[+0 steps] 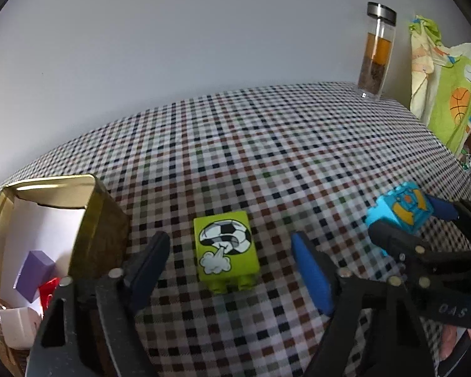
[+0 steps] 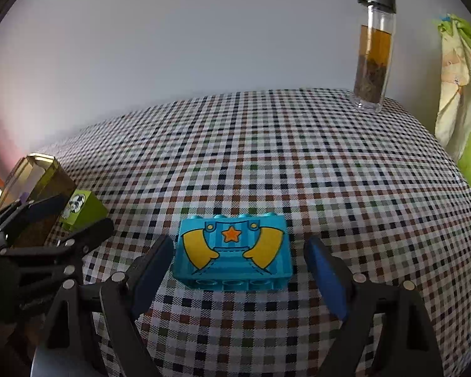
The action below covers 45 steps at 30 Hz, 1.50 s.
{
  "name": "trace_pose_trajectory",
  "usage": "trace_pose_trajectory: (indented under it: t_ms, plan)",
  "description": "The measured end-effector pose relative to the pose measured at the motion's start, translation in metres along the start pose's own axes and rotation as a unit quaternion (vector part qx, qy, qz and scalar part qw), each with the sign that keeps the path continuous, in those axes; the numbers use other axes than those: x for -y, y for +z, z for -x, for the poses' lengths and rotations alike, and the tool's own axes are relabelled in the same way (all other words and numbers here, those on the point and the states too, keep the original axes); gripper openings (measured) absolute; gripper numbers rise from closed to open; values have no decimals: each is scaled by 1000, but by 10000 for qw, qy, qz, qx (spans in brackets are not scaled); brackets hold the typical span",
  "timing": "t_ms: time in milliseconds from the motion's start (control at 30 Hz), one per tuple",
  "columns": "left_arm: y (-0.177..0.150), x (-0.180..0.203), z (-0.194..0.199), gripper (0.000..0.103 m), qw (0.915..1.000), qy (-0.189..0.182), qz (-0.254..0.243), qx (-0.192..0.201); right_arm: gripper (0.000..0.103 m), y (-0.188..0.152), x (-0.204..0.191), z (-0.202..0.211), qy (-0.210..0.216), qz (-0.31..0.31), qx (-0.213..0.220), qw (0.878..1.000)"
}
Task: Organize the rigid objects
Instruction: 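Grasp the green soccer brick with the left tool while the right tool grasps the blue brick, then carry the green brick and blue brick over the gold tray with both tools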
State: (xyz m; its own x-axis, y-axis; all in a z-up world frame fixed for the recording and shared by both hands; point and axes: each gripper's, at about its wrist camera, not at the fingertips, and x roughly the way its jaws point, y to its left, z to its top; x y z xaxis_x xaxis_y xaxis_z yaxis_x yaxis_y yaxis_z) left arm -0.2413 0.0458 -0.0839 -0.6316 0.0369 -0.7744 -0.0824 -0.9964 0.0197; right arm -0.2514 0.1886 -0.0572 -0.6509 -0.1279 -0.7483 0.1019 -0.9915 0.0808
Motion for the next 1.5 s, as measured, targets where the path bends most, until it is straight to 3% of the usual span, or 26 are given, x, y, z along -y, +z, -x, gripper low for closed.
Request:
trace_pose_trajectory:
  t_ms: [67,100,133,167,200,400,700,933,1233,1500]
  plan:
    - [2,-4,-4,49,9998,-130,128,-69,87,2,0,-4,32,54,-77,10000]
    - [2,-7,-3,33,9998,-104,190,-40,85,2,0,-5,66,77,-96,9999]
    - [1,-7,-2,31,9998,-61,163,-25,81,3,2,-7,91,84,-98,9999]
    - [1,-8,-1,31,9998,-79,162,-28,69,2,3,-6,134,74,-82,9998]
    - [0,-8,-1,31,9998,-112,179,-24,68,2,4,-6,167,62,-76,9998]
    - [-10,-13,11,30,9996,-182,206,10,67,-2,3,0,197,128,65,9997]
    - [-25,-4,34,30,9993,-77,101,341,67,-11,-14,34,-47,605,835,9947]
    - [-33,-5,51,30,9973,113,162,710,68,-16,-8,42,275,480,865,9947]
    - [-43,-7,65,30,9951,251,144,941,67,-27,-21,64,300,544,1292,9897]
    - [-52,-12,78,30,9936,255,241,1074,68,-32,-30,72,361,562,1394,9880]
